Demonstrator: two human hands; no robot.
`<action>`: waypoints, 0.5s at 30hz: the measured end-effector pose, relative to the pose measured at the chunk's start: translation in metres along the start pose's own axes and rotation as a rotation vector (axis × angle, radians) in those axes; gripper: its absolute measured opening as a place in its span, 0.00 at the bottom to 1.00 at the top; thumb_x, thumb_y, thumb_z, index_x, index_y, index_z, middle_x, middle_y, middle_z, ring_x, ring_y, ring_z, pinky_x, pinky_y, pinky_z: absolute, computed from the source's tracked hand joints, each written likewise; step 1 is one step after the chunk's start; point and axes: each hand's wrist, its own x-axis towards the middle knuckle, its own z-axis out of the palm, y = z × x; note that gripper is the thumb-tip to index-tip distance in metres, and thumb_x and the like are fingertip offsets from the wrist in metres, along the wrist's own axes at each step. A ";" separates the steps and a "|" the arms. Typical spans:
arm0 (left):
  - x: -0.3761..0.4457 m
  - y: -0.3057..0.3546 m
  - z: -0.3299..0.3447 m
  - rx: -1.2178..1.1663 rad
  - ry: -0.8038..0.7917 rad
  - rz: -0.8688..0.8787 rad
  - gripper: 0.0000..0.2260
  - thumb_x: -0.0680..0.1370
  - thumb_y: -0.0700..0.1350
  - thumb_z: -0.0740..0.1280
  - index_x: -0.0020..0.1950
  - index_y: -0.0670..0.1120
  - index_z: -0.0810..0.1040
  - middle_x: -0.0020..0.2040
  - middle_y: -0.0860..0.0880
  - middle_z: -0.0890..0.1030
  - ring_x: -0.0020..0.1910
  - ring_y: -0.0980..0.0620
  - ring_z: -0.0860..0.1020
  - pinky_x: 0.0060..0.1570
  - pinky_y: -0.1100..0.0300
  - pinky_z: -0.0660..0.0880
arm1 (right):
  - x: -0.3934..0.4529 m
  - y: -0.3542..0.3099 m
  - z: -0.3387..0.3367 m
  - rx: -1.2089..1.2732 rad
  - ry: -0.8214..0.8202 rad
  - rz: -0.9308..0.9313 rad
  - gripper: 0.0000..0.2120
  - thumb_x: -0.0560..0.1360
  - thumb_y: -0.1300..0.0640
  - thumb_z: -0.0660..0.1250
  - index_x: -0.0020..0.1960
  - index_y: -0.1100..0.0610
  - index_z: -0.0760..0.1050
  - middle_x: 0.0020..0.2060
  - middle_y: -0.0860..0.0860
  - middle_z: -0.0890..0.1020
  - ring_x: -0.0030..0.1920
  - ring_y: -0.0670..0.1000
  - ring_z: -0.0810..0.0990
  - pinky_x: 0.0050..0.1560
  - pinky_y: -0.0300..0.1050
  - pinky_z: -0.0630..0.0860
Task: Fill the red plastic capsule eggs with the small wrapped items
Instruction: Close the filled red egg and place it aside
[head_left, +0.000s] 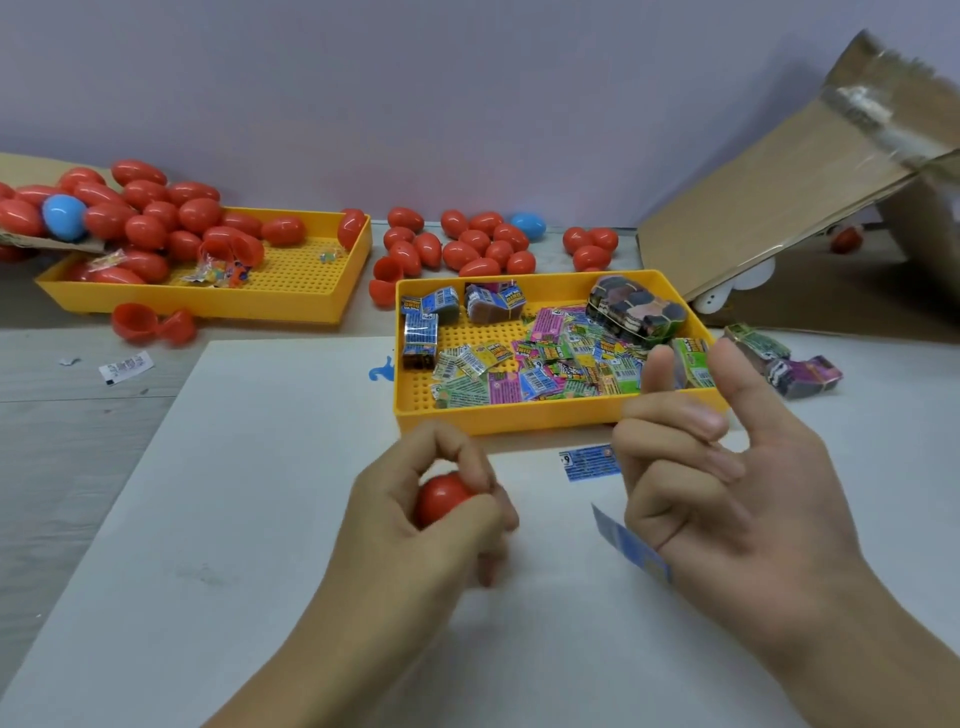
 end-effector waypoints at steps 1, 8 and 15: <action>-0.002 0.001 0.004 0.038 -0.052 -0.056 0.10 0.57 0.48 0.70 0.36 0.50 0.77 0.34 0.47 0.78 0.27 0.50 0.74 0.28 0.60 0.72 | 0.000 0.003 -0.002 0.064 -0.022 0.027 0.19 0.78 0.45 0.67 0.49 0.63 0.80 0.27 0.52 0.71 0.23 0.49 0.67 0.19 0.37 0.60; -0.010 0.004 0.012 0.284 -0.295 -0.045 0.11 0.69 0.58 0.73 0.44 0.53 0.86 0.37 0.56 0.82 0.28 0.59 0.77 0.30 0.68 0.72 | -0.004 0.015 -0.004 0.171 -0.103 0.101 0.20 0.77 0.47 0.68 0.52 0.65 0.78 0.27 0.57 0.72 0.25 0.47 0.64 0.19 0.39 0.61; -0.001 0.003 0.001 0.066 -0.102 -0.086 0.17 0.61 0.58 0.77 0.41 0.47 0.86 0.33 0.44 0.81 0.27 0.49 0.74 0.23 0.63 0.67 | -0.001 0.000 0.007 -0.659 0.154 -0.240 0.16 0.71 0.43 0.71 0.40 0.56 0.83 0.27 0.50 0.72 0.24 0.46 0.67 0.19 0.36 0.59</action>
